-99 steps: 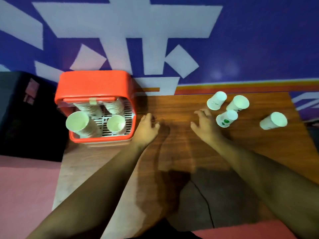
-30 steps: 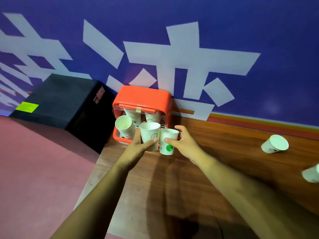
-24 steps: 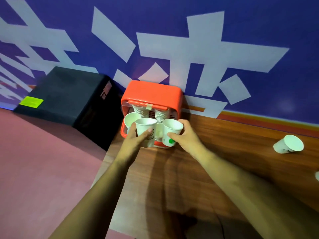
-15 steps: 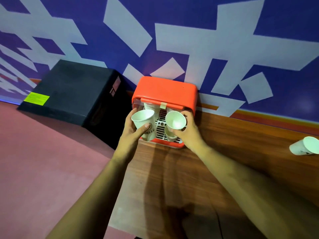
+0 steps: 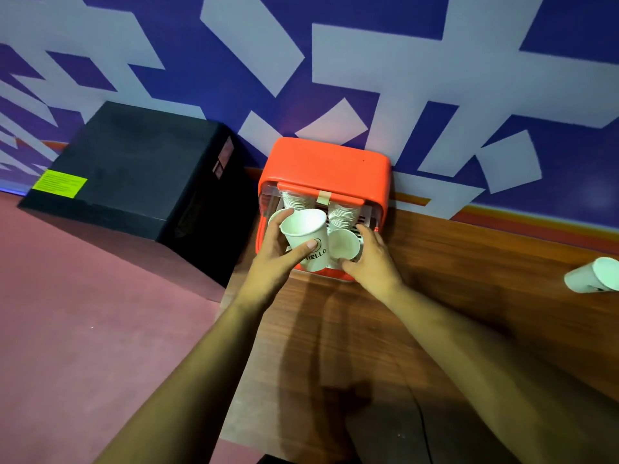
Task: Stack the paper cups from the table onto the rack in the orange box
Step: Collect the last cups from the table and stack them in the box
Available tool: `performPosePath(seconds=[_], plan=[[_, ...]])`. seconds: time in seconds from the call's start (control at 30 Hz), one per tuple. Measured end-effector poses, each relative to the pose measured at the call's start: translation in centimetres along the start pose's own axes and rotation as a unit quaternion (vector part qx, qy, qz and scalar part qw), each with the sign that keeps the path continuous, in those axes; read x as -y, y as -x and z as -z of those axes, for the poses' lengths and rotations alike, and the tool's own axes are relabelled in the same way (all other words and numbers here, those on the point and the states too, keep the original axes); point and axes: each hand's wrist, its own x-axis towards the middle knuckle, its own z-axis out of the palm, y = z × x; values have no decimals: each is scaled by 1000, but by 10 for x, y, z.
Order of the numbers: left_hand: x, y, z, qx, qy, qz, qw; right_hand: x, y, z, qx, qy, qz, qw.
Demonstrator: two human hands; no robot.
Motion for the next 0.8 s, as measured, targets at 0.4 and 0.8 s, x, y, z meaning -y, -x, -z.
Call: performPosePath(seconds=[0.4,0.8], plan=[[18,-22,-57,-1,-147,-54,988,14,4,49,64,-322,1,945],[38,-30,-50,16,-154,-44,987,3,2,31,52,-321,34,945]])
